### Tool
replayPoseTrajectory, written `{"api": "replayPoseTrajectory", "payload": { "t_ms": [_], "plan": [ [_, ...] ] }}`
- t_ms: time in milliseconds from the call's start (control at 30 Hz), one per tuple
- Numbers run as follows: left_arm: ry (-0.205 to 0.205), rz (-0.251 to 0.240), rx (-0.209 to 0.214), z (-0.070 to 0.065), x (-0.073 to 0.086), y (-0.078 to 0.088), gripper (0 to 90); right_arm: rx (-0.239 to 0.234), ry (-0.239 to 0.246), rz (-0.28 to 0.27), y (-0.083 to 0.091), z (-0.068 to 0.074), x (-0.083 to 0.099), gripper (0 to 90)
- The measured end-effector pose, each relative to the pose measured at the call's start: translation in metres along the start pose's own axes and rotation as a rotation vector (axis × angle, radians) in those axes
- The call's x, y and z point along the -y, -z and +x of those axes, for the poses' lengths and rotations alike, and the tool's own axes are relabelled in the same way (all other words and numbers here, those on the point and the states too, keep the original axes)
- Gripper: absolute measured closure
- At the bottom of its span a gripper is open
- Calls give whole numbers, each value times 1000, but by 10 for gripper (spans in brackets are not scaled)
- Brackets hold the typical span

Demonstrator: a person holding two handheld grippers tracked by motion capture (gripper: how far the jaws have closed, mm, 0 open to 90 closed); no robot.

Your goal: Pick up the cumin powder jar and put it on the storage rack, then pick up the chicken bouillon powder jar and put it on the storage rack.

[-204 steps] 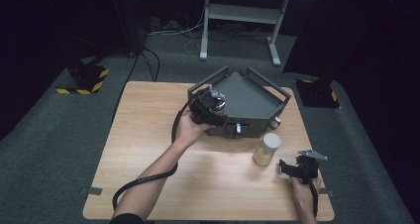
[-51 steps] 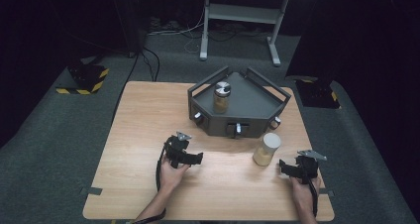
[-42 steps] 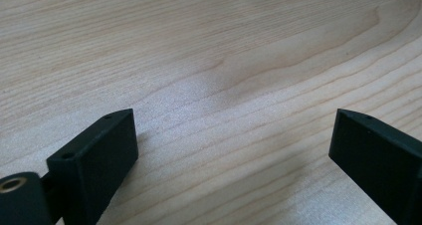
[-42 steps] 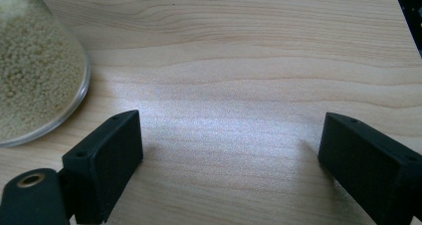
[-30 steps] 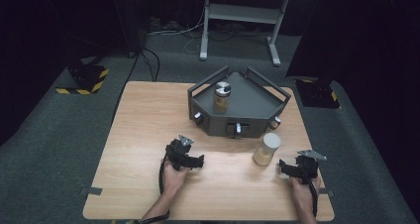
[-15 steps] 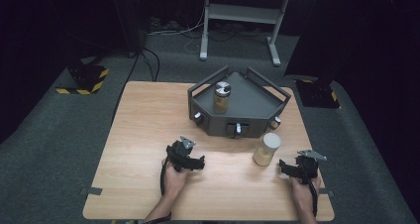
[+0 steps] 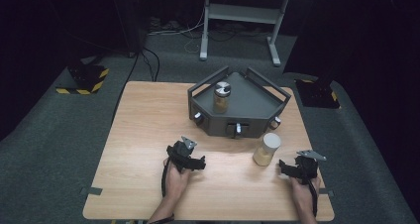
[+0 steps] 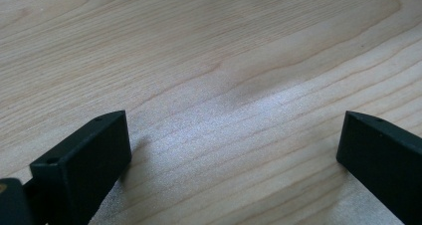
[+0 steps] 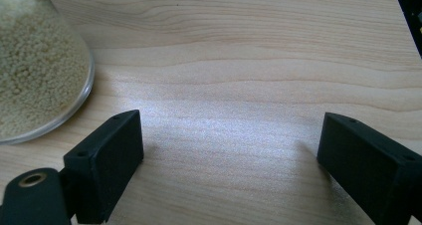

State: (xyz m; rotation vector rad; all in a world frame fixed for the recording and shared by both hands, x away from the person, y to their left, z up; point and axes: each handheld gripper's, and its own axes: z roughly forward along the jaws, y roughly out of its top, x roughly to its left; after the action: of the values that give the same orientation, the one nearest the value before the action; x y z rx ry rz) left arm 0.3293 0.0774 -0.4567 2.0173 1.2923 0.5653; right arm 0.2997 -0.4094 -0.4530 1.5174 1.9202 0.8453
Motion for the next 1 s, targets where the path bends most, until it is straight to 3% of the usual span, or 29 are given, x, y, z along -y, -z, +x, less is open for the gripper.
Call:
{"api": "replayPoseTrajectory", "payload": {
  "t_ms": [1000],
  "plan": [
    [1, -5, 4, 0, 0, 0, 11, -1, -11, 7, 0, -1, -1, 96]
  ]
}}
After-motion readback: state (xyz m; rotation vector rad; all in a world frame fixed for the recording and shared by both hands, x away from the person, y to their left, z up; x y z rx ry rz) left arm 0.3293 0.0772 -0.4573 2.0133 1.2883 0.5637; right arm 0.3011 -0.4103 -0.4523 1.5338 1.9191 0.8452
